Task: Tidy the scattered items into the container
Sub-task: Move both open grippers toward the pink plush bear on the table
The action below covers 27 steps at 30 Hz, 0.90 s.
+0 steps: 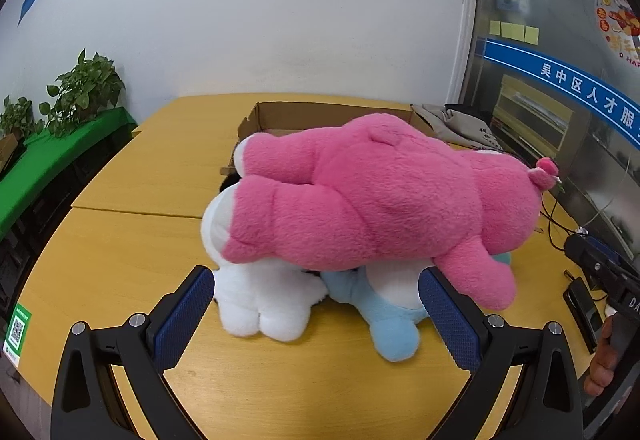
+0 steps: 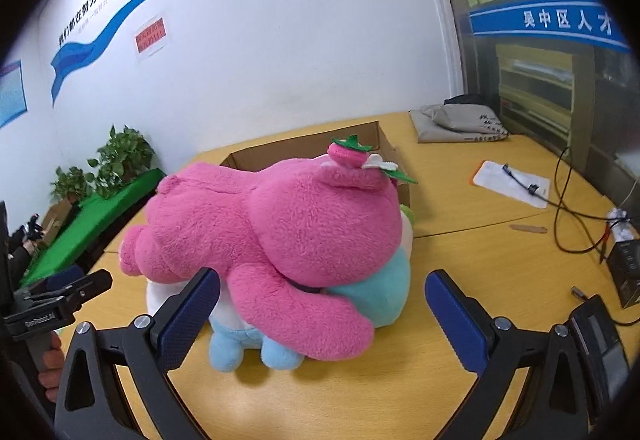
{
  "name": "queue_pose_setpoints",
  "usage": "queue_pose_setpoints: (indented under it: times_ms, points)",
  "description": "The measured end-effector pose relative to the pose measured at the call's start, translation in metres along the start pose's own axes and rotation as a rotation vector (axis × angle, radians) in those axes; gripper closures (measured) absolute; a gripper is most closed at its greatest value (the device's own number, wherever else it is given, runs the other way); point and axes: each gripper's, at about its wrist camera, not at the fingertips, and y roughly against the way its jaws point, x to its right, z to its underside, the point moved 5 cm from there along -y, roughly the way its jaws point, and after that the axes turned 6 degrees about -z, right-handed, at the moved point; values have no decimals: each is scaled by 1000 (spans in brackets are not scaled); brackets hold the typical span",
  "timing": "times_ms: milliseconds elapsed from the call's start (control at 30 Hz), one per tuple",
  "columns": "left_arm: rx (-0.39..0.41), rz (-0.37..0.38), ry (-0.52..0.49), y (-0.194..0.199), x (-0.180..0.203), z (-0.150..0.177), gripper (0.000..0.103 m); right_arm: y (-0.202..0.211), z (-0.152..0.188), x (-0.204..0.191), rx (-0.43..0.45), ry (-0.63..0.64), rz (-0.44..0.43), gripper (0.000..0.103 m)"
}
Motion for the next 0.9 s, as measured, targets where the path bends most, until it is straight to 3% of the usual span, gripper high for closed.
queue_pose_setpoints:
  times_ms: [200,367,700,900]
  points:
    - [-23,-5,-8,-10,4,-6,0,-6,-5,1,-24,-27,-17,0]
    - [-48,21,26,-20,-4,-19,0,-16,-14,-6,-42,27,-3,0]
    - [-98,36,30,-62,-2,-44,0,-60,-27,-9,-111,69,17,0]
    - [-109,98,20,-70,6,-54,0,-68,-34,-2,-115,68,37,0]
